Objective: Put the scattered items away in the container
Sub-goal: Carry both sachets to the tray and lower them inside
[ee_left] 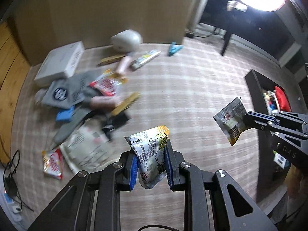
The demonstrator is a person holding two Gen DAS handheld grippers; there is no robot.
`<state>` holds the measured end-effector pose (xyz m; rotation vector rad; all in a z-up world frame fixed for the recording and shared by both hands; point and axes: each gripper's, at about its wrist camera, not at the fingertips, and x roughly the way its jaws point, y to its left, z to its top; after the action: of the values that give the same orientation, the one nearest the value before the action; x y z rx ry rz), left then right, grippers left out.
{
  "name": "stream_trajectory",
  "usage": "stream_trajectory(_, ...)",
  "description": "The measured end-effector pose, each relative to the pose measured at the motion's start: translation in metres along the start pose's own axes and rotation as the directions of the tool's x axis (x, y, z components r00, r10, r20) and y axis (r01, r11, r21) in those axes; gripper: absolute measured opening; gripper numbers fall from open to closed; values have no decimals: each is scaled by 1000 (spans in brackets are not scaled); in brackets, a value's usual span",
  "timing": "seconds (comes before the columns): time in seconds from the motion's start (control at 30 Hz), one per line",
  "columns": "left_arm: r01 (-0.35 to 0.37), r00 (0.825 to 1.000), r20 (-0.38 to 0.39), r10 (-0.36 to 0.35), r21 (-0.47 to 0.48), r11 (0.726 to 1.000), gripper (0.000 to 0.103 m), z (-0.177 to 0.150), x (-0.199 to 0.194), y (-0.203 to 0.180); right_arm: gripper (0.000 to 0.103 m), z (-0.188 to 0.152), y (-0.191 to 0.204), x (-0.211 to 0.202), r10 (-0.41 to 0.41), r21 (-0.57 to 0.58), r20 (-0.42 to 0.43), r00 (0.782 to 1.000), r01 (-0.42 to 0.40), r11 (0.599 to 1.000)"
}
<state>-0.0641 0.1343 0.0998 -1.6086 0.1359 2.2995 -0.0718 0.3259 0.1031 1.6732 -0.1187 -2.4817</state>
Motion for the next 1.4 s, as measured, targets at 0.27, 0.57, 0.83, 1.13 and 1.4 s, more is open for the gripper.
stream_trajectory(0.27,102,994,15,-105,145,984,22,27,-1,-89,5,-28,-78,-46,-67,180,62,996,55,982)
stream_trajectory(0.57,231,973,-57,-224,326,917,22,28,4,-212,5,-99,-185,-107,-212,428,77,974,160,889)
stream_trajectory(0.83,325,946,-150,-288,463,825,23,-3,-2,-303,5,-172,-252,-147,-300,593,46,953,215,776)
stream_trajectory(1.13,365,931,-208,-301,566,739,30,-32,-13,-362,6,-223,-281,-172,-357,676,10,934,257,691)
stream_trajectory(1.4,349,937,-203,-284,542,765,34,-30,-9,-355,20,-221,-280,-169,-345,670,4,939,254,698)
